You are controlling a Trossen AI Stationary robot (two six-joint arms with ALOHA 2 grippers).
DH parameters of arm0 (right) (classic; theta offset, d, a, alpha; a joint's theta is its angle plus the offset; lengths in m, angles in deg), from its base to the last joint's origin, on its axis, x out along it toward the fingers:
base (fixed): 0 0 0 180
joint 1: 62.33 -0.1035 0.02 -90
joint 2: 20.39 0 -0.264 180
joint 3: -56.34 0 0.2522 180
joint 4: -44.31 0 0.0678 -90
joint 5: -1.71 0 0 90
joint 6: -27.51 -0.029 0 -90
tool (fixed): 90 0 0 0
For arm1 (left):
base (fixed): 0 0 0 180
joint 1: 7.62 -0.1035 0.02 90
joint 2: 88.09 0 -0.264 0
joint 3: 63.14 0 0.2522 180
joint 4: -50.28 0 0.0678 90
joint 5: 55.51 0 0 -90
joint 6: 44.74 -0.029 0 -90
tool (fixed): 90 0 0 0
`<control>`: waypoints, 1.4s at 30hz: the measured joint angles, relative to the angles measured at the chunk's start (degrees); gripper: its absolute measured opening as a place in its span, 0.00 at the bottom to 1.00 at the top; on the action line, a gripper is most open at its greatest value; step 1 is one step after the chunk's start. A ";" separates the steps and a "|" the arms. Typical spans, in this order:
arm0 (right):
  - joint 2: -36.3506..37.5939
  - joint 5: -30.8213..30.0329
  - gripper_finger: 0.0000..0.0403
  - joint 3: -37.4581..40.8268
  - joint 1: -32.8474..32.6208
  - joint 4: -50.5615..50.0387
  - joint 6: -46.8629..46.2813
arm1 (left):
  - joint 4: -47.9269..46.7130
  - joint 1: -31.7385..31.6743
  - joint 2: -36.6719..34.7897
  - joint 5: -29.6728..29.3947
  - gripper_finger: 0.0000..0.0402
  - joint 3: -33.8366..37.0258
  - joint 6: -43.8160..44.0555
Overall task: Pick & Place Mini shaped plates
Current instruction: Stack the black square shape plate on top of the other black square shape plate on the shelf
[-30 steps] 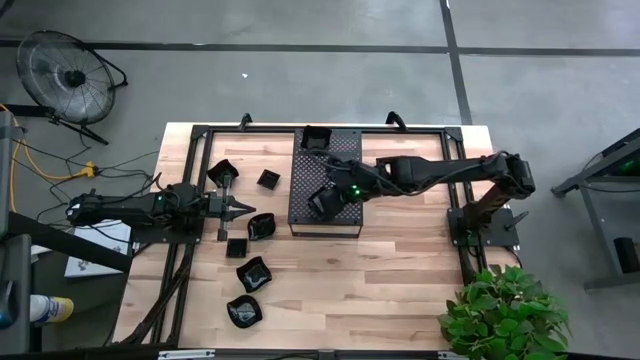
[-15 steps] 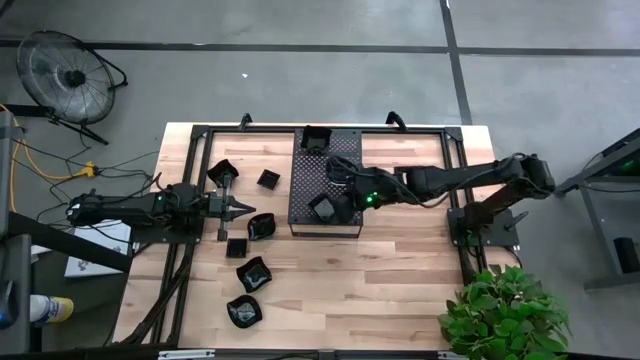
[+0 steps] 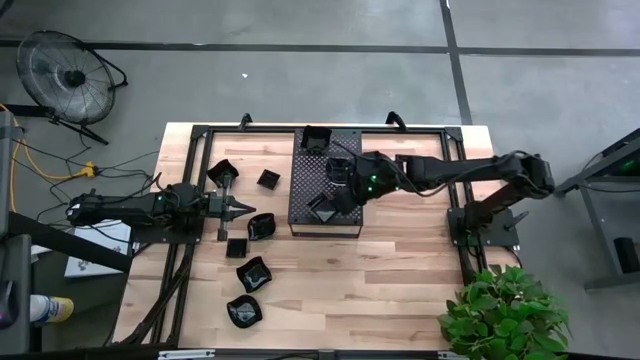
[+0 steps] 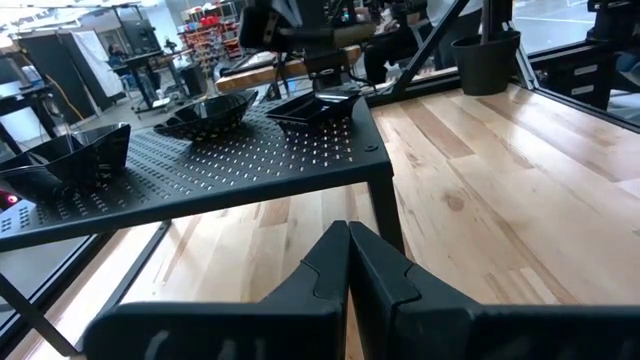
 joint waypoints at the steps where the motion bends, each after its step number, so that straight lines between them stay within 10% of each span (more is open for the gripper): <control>1: -0.39 0.00 0.00 0.00 0.22 0.00 -0.07 | 0.00 0.02 0.02 0.00 0.00 0.00 0.00; 42: -4.88 -0.26 0.00 0.00 3.20 0.02 -2.57 | -0.02 0.02 0.00 -0.02 0.00 0.00 -0.02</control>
